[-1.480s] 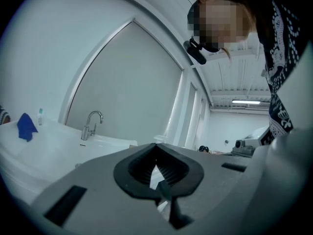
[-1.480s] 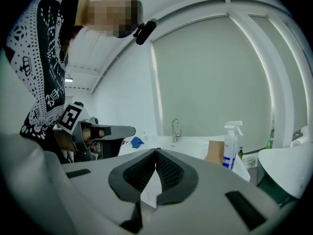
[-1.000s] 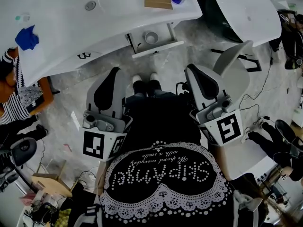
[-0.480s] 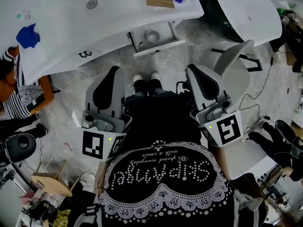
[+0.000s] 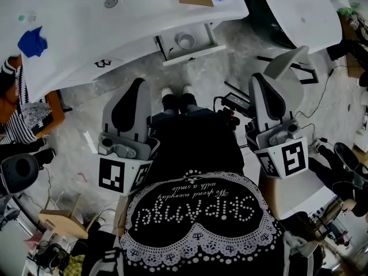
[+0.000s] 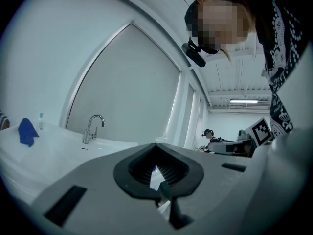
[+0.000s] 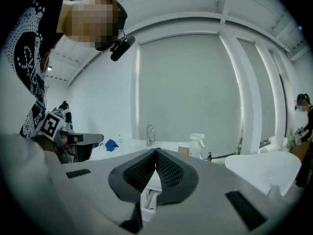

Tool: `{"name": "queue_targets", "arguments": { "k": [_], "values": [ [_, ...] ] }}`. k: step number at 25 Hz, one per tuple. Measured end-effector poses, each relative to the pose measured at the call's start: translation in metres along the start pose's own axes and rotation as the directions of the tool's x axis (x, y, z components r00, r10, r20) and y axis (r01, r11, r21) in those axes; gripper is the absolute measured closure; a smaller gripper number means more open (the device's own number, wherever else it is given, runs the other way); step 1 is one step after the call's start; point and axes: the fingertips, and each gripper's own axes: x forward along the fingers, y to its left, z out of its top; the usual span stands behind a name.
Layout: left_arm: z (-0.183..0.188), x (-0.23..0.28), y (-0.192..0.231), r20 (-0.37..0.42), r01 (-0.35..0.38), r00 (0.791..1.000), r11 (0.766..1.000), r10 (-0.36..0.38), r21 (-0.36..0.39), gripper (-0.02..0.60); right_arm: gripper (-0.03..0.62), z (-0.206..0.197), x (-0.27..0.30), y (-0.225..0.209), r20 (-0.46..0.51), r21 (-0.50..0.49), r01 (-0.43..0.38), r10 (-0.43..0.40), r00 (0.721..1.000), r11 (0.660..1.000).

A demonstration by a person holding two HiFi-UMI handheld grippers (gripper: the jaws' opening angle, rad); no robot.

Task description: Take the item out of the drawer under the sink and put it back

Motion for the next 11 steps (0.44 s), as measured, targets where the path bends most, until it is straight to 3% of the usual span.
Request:
{"name": "queue_targets", "arguments": {
  "k": [11],
  "values": [
    [0.002, -0.009, 0.004, 0.006, 0.012, 1.000, 1.000, -0.012, -0.007, 0.577, 0.576, 0.001, -0.004, 0.014, -0.008, -0.032, 0.009, -0.009, 1.000, 0.999]
  ]
}}
